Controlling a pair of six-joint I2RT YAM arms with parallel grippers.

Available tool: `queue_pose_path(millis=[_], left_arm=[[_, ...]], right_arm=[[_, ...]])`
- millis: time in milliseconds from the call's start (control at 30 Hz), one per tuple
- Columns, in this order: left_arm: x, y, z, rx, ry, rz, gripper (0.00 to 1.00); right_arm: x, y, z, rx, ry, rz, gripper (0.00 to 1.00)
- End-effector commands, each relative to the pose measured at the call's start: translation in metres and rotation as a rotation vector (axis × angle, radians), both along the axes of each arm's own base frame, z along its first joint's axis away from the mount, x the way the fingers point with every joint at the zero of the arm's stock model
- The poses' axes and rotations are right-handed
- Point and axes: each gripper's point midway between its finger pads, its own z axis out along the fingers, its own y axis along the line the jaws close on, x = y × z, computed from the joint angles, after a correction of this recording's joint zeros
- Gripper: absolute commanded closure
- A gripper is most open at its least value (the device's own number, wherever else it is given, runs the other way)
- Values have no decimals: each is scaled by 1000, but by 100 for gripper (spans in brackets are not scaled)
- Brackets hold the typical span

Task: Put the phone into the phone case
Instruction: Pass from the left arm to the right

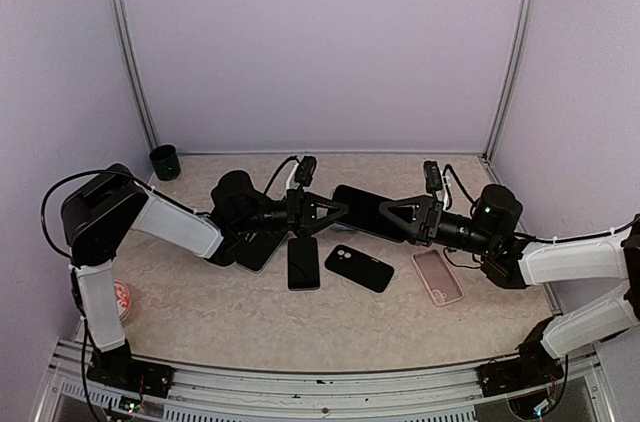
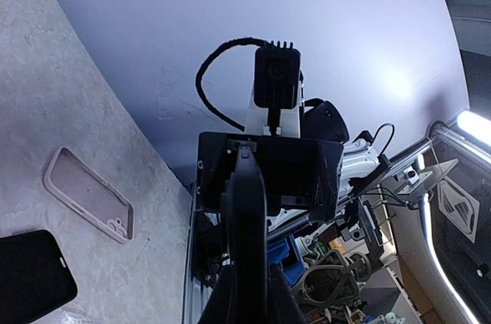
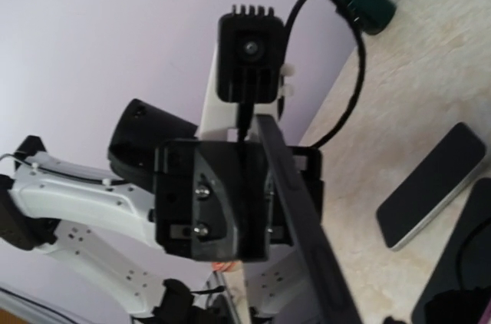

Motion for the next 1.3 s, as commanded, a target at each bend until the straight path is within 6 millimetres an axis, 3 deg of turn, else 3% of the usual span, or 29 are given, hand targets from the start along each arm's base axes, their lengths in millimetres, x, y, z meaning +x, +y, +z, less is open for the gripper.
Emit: queue_pose_path(millis=[0,333,900,967,1167,1267], left_arm=[[-4,-1,26,-86,-84,-13,100],[0,-2,14,-65,-72,-2,100],[2,-6,9,-61,-62,0,100],[1,-7,7,-59,-60,-2,100],[0,-9,3,-55,-49,-8,100],[1,-8,2,-53,-44,-8,100]], right_arm=[[-4,1,21,80,-30,40,26],[-9,2,17,84,-6,66,37],[-12,1,0,92,47,76,41],[-11,1,-1,85,51,72,47],[-9,1,-6,79,71,65,79],[-10,1,-8,84,78,67,83]])
